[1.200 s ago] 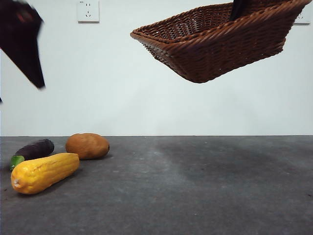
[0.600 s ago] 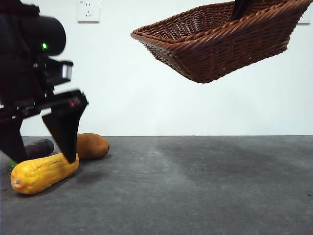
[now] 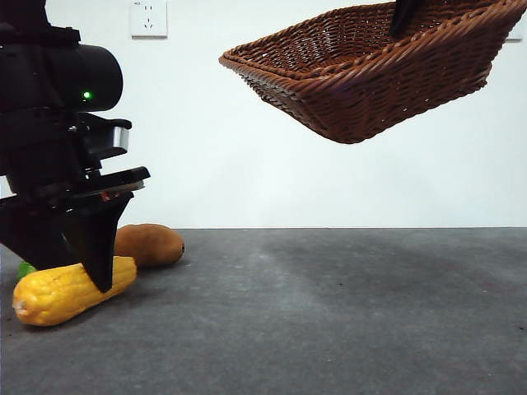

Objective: Help me put the vegetables on the table into the basket

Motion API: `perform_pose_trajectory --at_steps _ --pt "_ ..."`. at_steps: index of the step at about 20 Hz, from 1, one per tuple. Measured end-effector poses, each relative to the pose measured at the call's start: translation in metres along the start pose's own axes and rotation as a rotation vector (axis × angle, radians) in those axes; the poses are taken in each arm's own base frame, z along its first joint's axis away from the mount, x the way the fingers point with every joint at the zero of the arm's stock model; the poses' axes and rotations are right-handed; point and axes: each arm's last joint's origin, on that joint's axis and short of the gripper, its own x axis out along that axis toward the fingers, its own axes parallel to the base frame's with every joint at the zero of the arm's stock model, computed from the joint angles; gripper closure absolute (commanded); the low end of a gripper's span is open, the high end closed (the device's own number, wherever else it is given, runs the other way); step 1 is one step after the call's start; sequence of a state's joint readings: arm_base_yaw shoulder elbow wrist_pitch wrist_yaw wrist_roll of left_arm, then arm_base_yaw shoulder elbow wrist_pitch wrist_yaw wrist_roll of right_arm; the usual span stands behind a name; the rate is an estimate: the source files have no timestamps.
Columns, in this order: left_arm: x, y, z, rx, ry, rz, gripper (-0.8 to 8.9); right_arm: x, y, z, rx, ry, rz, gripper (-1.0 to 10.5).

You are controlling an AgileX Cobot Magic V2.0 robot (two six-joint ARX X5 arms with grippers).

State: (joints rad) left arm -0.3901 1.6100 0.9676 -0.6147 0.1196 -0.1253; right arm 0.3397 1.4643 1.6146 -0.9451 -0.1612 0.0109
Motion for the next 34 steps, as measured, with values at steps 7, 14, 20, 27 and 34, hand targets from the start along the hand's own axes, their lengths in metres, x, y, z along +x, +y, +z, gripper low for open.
perform_pose_trajectory --at_steps 7,14,20,27,34 --pt "-0.002 -0.005 0.003 0.013 -0.028 -0.115 8.22 0.0 0.0 -0.004 0.006 0.042 0.0 9.6" --pt "-0.088 -0.014 -0.011 0.115 -0.304 -0.152 8.22 0.025 -0.004 -0.023 0.025 0.105 0.004 9.6" --pt "-0.167 -0.027 -0.062 0.206 -0.518 -0.226 8.22 0.073 -0.01 -0.059 0.138 0.122 0.081 9.6" --pt "-0.164 -0.067 -0.064 0.339 -0.522 -0.361 8.22 0.111 0.006 -0.104 0.231 0.18 0.152 9.6" --pt "-0.079 -0.127 -0.03 0.413 -0.351 -0.427 8.22 0.113 0.019 -0.101 0.265 0.145 0.223 9.6"
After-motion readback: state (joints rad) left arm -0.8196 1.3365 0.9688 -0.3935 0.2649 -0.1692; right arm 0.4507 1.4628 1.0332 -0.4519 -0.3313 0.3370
